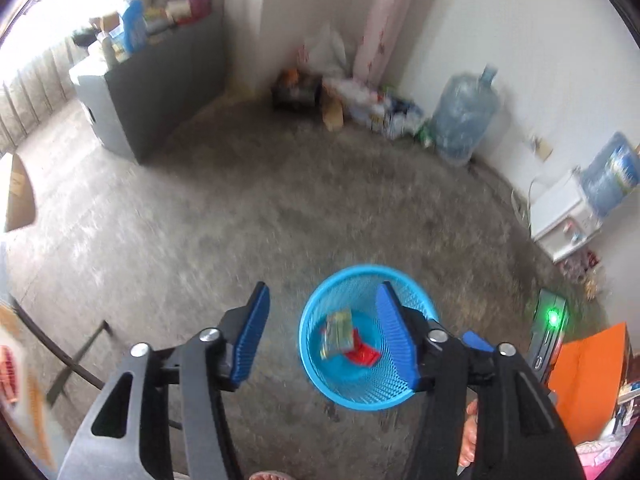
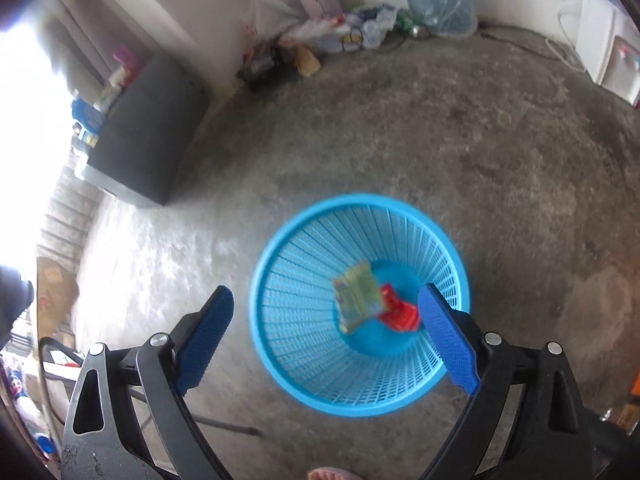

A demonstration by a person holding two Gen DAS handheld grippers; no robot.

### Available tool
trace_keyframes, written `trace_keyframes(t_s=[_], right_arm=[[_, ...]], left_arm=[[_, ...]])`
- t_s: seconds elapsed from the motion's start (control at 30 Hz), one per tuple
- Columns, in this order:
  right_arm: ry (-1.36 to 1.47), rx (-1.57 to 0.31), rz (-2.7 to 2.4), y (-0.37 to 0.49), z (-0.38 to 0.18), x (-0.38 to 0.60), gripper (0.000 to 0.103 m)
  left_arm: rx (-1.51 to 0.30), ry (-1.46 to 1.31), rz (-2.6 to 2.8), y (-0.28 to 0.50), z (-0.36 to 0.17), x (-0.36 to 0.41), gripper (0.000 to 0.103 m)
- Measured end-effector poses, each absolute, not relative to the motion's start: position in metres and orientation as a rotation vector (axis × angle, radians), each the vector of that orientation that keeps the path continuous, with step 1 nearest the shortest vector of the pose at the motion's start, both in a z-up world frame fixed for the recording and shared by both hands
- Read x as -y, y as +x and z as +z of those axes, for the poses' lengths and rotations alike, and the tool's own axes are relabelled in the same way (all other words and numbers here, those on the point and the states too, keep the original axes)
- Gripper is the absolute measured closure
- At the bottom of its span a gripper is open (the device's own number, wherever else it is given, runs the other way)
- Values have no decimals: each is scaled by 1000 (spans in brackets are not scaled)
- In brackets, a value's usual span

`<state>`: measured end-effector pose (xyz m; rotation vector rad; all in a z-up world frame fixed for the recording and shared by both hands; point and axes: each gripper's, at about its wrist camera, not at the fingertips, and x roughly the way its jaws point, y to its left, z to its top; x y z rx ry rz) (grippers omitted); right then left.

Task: Collect trash
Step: 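Return to the table and grasp the purple noodle packet with the right tool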

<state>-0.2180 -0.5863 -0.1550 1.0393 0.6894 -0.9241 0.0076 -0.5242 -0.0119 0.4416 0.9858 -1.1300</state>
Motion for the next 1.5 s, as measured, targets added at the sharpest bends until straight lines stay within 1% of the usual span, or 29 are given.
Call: trace_keyframes(t_s=[0.07,0.2,0.27,0.4,0.47,0.53,0.6,0.67,0.7,0.83,1.0,1.2,1.37,1.5], right_arm=[[1008,-650,-936,-221,-136,578,14],[924,-587,-964,-221,-89,548,10],[868,-575,-978,-218,-68,530,8],[743,-584,-988,-207,-31,491,8],[673,-596,-991,-201,-17,471,8],[597,-604,-984,-194,-4,452,8],[529,-605,-974,-188,6,435,8],[468,-620,-974,-181,13,422,8],[432,-620,-966,-177,19,413,8],[328,-607,-923,-164,34,390,8],[234,-550,-835,-152,48,365,8],[303,-486,-599,-131,56,351,8],[304,-489,-506,-103,56,332,8],[300,-498,-457,-85,58,309,8]], left_arm=[[-934,422,-1145,10,14,507,44],[-821,375,-1168,13,68,461,40],[-764,347,-1180,12,91,434,36],[-714,323,-1193,10,124,378,34],[-705,314,-1203,11,137,350,26],[-693,308,-1206,13,147,323,20],[-683,295,-1203,13,153,296,17],[-682,265,-1186,17,159,269,8],[-691,244,-1178,21,161,255,5],[-719,150,-1107,43,168,199,6],[-703,61,-956,71,178,122,6],[-655,-10,-763,95,181,31,6],[-659,-33,-686,109,169,-12,6],[-673,-28,-686,118,157,-26,6]])
